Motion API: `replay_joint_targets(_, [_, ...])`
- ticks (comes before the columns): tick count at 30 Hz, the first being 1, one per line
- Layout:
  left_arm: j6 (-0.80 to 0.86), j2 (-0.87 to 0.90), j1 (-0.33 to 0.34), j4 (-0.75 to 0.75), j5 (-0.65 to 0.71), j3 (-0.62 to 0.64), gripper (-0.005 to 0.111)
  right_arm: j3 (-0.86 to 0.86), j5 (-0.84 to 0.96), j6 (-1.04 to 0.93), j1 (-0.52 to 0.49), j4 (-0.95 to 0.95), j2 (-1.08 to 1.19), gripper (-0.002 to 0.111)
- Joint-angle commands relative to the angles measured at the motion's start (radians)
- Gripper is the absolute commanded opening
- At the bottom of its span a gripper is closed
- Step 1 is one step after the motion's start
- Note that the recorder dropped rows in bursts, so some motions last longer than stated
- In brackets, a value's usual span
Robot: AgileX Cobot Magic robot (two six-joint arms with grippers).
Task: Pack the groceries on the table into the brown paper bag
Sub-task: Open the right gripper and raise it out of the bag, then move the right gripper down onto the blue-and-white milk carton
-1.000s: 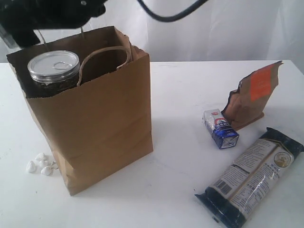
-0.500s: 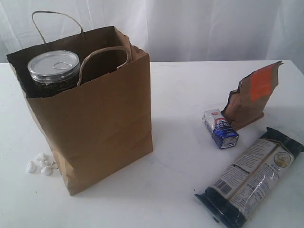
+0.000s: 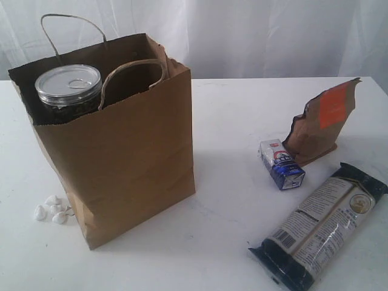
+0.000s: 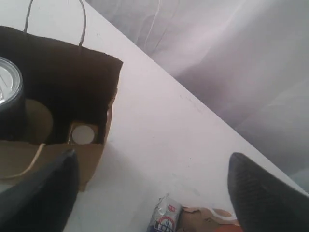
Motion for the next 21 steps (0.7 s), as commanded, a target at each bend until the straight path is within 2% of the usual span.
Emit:
replay_joint_targets(1, [-0.007,-0.006,-0.006,0.004,0.003,0.004,0.000,0.062,0.012,0.017,0.003,-0.015,-0.040,0.077])
replay_joint_targets(9, [-0.007,-0.006,-0.006,0.004,0.003,0.004,0.000,0.257,0.012,0.123,0.003,-0.022,-0.137,0.077])
replay_joint_targets(13, [-0.007,-0.006,-0.006,0.004,0.003,0.004,0.000,0.487,0.012,0.221,0.003,-0.022,-0.219,0.077])
replay_joint_targets(18, [-0.007,-0.006,-0.006,0.004,0.003,0.004,0.000,0.767,-0.177,0.385,0.001,-0.031,-0.252,0.077])
replay_joint_targets(21, [-0.007,-0.006,-0.006,0.004,0.003,0.004,0.000,0.885,-0.268,0.530,-0.066,-0.114,-0.252,0.077])
